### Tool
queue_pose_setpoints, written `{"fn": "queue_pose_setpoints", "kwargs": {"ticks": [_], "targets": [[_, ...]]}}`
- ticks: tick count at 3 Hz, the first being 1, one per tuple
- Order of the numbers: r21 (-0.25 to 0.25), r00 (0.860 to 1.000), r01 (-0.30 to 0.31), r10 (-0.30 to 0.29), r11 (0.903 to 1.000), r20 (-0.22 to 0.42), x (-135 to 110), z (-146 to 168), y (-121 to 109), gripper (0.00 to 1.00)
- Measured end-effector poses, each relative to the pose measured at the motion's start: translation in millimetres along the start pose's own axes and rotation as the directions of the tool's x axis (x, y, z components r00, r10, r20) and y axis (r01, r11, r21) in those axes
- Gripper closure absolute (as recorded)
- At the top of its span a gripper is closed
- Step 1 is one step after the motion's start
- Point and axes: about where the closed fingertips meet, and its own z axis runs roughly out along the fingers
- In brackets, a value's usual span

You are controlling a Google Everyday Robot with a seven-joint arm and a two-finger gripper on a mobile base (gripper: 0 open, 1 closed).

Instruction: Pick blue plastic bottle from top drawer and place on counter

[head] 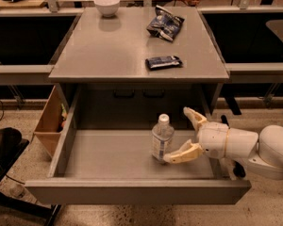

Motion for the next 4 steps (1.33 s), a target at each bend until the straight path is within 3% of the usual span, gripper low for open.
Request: {"fn": "queue_pose_setpoints", "kwargs": {"ticks": [1,2,3,4], "targets": [[-0.025,1.0,-0.024,0.024,0.9994,0.002,20,19,-7,0.0],[-0.059,0.998,-0.057,0.059,0.9966,0.03,38,43,3,0.0],[-0.089,0.996,-0.071,0.076,0.9935,0.054,48,67,10,0.18],[-0.094,0.995,-0.074,0.08,0.9928,0.058,50,71,11,0.41]]}}
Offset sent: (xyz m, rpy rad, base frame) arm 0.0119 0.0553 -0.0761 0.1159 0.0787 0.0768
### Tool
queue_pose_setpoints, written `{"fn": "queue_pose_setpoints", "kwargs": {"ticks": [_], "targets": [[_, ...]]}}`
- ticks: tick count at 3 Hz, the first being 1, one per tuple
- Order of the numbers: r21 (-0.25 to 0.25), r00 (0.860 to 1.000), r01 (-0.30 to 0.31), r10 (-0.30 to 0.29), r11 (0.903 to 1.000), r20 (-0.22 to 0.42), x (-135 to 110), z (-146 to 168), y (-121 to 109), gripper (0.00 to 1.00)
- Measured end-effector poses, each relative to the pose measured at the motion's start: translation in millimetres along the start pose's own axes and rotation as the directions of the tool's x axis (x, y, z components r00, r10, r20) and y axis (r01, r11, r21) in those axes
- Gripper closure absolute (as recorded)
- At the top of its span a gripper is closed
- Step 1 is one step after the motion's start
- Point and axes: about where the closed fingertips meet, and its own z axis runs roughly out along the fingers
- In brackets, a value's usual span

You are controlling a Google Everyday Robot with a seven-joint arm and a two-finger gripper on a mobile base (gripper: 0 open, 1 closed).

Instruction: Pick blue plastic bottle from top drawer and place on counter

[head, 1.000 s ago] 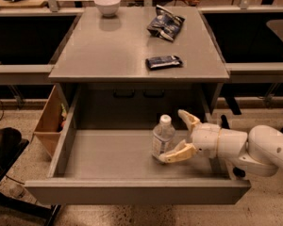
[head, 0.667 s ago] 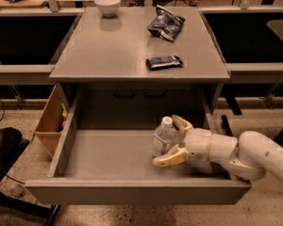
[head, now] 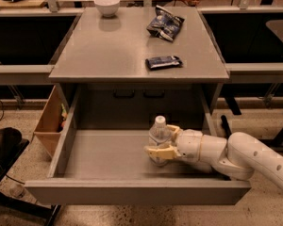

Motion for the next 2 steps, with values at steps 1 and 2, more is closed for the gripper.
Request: {"fn": "queue_pose_setpoints", "kwargs": {"ticks": [1,2], "targets": [[0.0,1.0,0.0,0.0,1.0,0.0,0.0,0.0,0.0,0.65],[0.0,1.0,0.0,0.0,1.0,0.0,0.0,0.0,0.0,0.88]]}}
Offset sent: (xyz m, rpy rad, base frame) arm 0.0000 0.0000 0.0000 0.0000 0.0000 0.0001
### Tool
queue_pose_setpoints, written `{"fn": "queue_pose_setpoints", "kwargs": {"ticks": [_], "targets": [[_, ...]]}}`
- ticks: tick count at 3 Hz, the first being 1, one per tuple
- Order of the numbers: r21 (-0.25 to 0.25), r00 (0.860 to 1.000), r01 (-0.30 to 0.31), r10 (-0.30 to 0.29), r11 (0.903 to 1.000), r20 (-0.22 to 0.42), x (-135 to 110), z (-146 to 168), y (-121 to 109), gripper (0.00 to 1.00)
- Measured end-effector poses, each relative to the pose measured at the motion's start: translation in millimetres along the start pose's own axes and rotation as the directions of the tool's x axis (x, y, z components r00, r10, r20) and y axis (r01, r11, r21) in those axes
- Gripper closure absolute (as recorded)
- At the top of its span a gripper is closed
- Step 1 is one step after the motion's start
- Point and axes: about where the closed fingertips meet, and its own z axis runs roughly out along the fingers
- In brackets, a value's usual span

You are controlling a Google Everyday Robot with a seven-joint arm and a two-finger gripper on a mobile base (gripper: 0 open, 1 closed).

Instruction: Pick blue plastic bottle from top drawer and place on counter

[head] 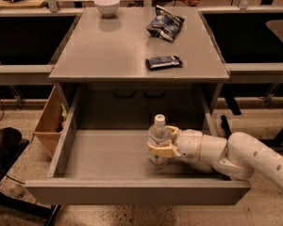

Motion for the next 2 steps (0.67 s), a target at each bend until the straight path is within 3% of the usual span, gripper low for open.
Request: {"fn": "queue_pose_setpoints", "kwargs": {"ticks": [1,2], "targets": [[0.009,0.999,-0.003,0.003,1.0,-0.041,-22,3,-1,1.0],[0.047,0.997,-0.011,0.015,0.9988,-0.082,-82,19,-15,1.0]]}}
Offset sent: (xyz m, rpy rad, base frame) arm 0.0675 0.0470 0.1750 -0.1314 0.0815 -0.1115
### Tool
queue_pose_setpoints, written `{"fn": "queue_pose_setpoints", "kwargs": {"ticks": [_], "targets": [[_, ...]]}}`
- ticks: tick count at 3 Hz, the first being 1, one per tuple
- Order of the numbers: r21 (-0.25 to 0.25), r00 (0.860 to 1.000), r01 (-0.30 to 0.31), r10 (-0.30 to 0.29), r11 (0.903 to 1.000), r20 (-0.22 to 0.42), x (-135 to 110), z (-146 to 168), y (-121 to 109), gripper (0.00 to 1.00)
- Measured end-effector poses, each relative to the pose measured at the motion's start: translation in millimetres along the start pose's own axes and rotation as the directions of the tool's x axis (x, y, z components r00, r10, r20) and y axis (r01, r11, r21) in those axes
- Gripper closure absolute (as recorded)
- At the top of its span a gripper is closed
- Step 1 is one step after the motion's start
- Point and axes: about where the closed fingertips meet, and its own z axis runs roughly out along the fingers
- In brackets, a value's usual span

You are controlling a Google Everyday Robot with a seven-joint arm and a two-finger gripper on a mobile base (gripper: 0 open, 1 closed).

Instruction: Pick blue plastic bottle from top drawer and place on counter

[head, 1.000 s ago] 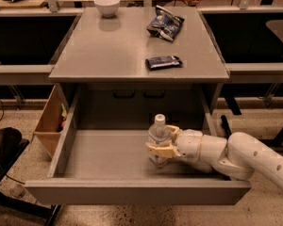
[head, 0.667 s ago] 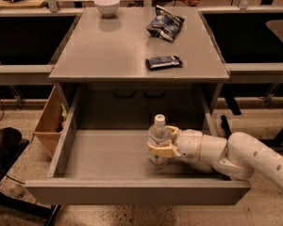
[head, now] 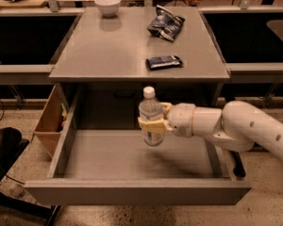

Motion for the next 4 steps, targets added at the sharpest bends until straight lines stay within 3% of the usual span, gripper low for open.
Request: {"fn": "queue_pose_setpoints", "kwargs": {"ticks": [1,2,3,4], "targets": [[0.048,1.0,-0.002,0.004,0.9988,-0.03,-75,22,-19,1.0],[0.05,1.0,-0.012,0.012,0.9987,-0.001,-167,79,-31,1.0],[0.042,0.999,-0.007,0.005,0.9991,0.051,-224,115,-36,1.0],[0.063,0.993,0.01,-0.017,0.998,0.118,-259,151,-60,1.0]]}}
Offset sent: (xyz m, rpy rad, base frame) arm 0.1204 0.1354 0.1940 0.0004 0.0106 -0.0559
